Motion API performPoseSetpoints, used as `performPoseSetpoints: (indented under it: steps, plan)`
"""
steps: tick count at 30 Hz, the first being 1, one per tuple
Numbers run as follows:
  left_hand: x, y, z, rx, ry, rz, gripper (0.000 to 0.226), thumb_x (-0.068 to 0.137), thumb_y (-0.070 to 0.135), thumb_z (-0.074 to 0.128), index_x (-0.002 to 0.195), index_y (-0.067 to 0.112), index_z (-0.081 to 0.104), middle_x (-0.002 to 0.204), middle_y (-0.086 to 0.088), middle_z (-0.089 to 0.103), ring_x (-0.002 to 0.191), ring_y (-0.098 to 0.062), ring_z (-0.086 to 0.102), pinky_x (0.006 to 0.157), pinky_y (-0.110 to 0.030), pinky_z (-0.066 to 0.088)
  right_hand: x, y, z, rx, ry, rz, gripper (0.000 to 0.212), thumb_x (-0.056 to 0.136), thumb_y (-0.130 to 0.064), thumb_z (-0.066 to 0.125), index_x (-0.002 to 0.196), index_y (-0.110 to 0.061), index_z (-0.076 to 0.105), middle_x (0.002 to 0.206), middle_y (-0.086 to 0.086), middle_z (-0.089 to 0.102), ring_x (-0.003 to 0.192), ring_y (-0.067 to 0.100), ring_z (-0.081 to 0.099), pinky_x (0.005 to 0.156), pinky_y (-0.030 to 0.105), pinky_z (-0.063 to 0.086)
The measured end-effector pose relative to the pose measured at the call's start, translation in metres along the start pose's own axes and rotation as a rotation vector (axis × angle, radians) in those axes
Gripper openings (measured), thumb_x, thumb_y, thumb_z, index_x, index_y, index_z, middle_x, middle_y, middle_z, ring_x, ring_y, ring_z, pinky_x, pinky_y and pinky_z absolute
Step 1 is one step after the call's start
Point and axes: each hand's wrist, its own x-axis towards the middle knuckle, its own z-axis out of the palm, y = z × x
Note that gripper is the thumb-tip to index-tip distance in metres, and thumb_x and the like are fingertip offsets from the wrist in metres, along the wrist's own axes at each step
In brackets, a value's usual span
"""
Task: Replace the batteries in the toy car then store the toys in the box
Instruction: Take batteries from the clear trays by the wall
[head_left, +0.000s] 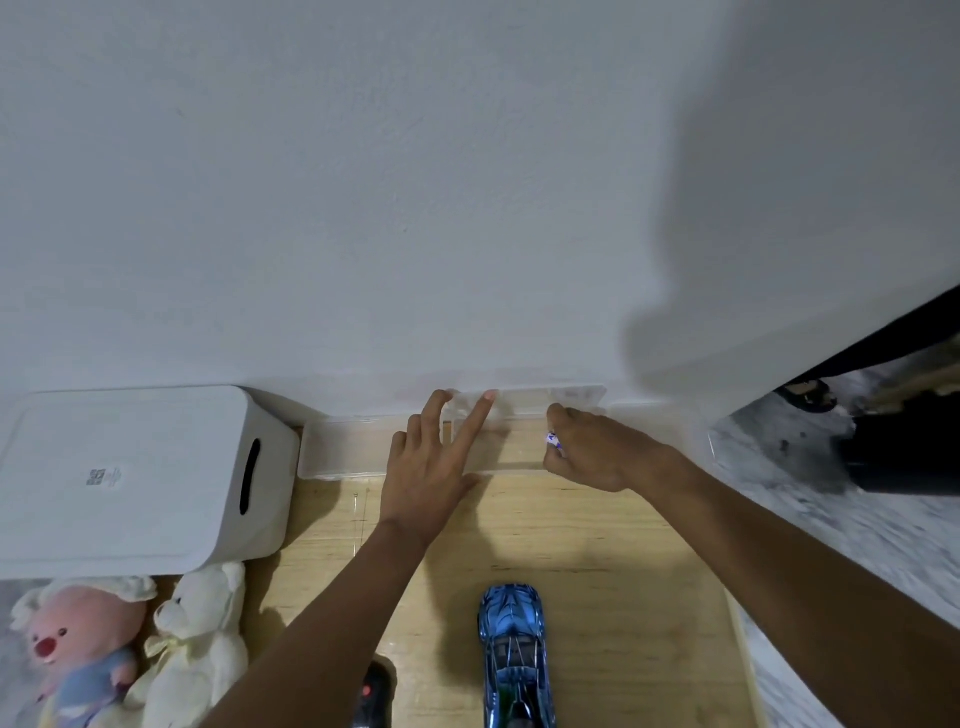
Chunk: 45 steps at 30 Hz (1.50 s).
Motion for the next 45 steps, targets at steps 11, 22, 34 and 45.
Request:
performPoseSetpoints:
  steps: [11, 22, 34, 45]
  plan:
    - [0.001, -0.001, 0.001, 0.028, -0.024, 0.001, 0.129, 0.062, 0.055, 0.092, 0.164, 0.034, 0.015, 0.148, -0.016, 0.037, 0.092, -0.025, 0.056, 0.072, -0.042, 0.057, -0.005, -0.016, 0.012, 0.01, 0.242, 0.29, 0.019, 0.096, -0.02, 0.044, 0.109, -0.012, 0.055, 0.096, 0.01, 0.067, 0.09, 0.034, 0.063, 0.069, 0.034, 0.045]
    - [0.0, -0.001, 0.0, 0.012, -0.03, -0.006, 0.126, 0.065, 0.053, 0.092, 0.164, 0.035, 0.014, 0.148, -0.015, 0.033, 0.094, -0.024, 0.057, 0.075, -0.041, 0.058, 0.008, -0.027, 0.022, -0.442, 0.128, 0.441, 0.038, 0.096, -0.004, 0.05, 0.133, -0.011, 0.056, 0.133, 0.011, 0.062, 0.117, 0.027, 0.064, 0.088, 0.034, 0.053]
    - [0.0, 0.0, -0.001, -0.009, -0.041, -0.018, 0.128, 0.066, 0.051, 0.092, 0.163, 0.037, 0.01, 0.148, -0.013, 0.034, 0.093, -0.023, 0.056, 0.076, -0.041, 0.058, 0.008, -0.021, 0.021, -0.169, 0.195, 0.417, 0.028, 0.095, -0.012, 0.056, 0.121, -0.019, 0.063, 0.12, 0.01, 0.064, 0.111, 0.028, 0.063, 0.088, 0.034, 0.051]
    - [0.0, 0.0, -0.001, 0.01, -0.05, -0.014, 0.128, 0.068, 0.051, 0.091, 0.163, 0.038, 0.006, 0.15, -0.014, 0.033, 0.094, -0.023, 0.056, 0.076, -0.042, 0.058, 0.015, -0.027, 0.027, -0.297, 0.228, 0.454, 0.024, 0.095, -0.009, 0.057, 0.117, -0.013, 0.064, 0.115, 0.008, 0.068, 0.111, 0.025, 0.065, 0.083, 0.033, 0.053]
